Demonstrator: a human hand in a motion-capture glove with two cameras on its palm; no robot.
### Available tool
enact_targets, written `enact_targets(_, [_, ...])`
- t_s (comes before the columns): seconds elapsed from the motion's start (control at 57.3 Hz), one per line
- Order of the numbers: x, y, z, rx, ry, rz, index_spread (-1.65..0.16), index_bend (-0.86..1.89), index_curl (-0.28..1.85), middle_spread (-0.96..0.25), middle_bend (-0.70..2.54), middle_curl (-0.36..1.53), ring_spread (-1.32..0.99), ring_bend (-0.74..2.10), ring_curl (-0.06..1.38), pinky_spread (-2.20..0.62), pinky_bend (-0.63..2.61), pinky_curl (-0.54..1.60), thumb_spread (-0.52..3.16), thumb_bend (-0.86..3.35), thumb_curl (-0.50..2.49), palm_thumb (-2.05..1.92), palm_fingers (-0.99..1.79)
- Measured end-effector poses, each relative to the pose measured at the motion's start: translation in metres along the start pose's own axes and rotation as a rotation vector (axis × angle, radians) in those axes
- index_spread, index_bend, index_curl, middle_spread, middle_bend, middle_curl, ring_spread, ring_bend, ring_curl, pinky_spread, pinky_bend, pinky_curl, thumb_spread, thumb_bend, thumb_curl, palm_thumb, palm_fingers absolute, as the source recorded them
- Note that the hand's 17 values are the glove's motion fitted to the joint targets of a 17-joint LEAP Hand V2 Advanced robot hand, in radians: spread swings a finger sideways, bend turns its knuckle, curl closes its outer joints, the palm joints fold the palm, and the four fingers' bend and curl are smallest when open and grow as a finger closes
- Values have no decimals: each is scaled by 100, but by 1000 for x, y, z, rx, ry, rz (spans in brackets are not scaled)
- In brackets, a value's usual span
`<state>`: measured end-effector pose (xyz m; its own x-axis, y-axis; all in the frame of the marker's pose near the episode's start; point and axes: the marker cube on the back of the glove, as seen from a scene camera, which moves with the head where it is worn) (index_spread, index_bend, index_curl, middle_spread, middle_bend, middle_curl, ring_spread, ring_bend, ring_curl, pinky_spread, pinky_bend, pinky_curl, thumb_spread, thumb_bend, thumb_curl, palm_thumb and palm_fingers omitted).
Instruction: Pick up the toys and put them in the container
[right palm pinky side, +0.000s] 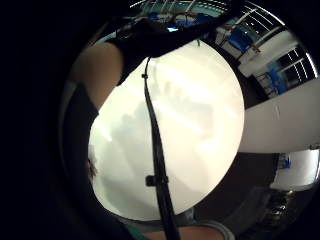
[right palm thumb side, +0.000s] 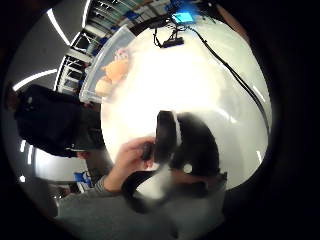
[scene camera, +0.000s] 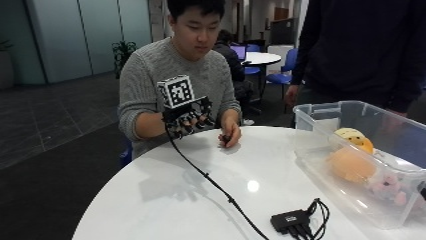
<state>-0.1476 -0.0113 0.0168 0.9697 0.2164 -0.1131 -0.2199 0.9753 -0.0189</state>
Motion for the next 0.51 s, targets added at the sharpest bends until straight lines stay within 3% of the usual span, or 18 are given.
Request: enact_targets(0.506, [8, -2, 12, -52, 6, 19, -32, 16, 34, -11, 15, 28, -4, 19, 43, 3, 91, 32, 150, -1, 27, -1, -10])
